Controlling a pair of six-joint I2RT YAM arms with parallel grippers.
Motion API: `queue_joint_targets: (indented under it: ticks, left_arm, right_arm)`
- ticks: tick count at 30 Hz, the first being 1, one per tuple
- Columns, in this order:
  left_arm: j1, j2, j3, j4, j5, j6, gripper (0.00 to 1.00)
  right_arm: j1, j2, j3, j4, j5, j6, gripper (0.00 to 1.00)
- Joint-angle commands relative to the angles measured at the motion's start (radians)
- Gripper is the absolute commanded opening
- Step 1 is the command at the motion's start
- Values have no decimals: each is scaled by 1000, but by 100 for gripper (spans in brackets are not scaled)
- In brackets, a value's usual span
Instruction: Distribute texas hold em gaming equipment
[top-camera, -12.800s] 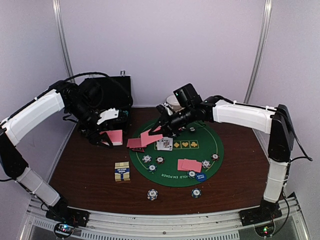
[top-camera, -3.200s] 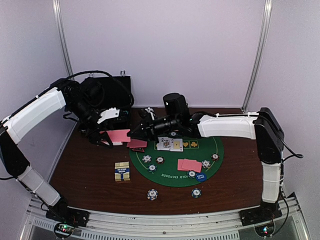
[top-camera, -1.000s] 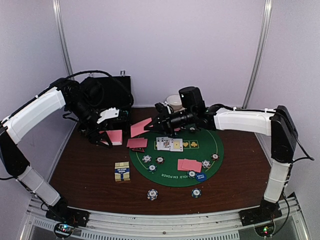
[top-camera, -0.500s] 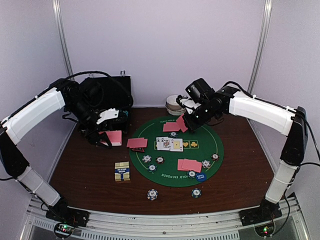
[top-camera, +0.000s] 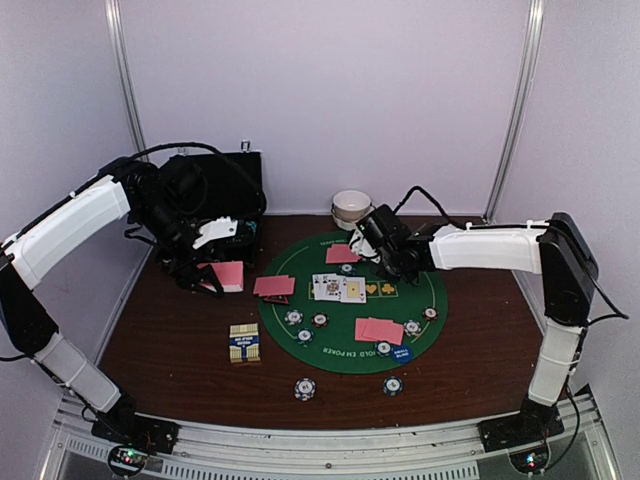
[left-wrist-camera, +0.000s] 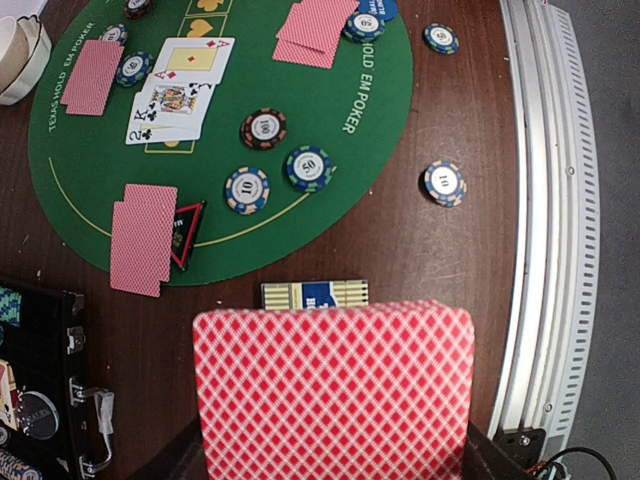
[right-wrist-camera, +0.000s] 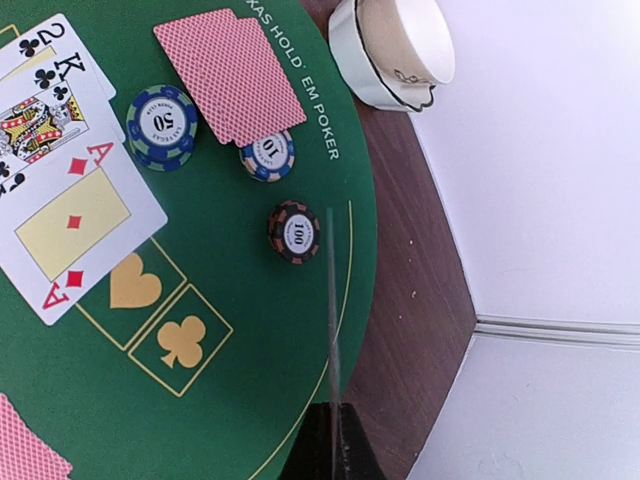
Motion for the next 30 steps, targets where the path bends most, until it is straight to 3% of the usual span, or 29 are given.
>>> queue_joint_targets:
  ticks: [1, 11, 23, 26, 30]
  left_arm:
    - [4, -17, 10, 0, 9, 7, 17]
    - [4, -12, 18, -2, 10, 10, 17]
    - [4, -11, 28, -9, 12, 9, 17]
    - [4, -11, 28, -10, 8, 10, 17]
    - [4, -16, 25, -13, 6, 12, 17]
  right_arm:
    - [17, 62, -14, 145, 28, -113, 0]
    - [60, 177, -4, 148, 4, -144, 0]
    - [68, 132, -16, 165, -13, -73, 0]
    - [48, 73, 19, 120, -72, 44, 0]
    - [-54, -12, 86, -25, -356, 348, 0]
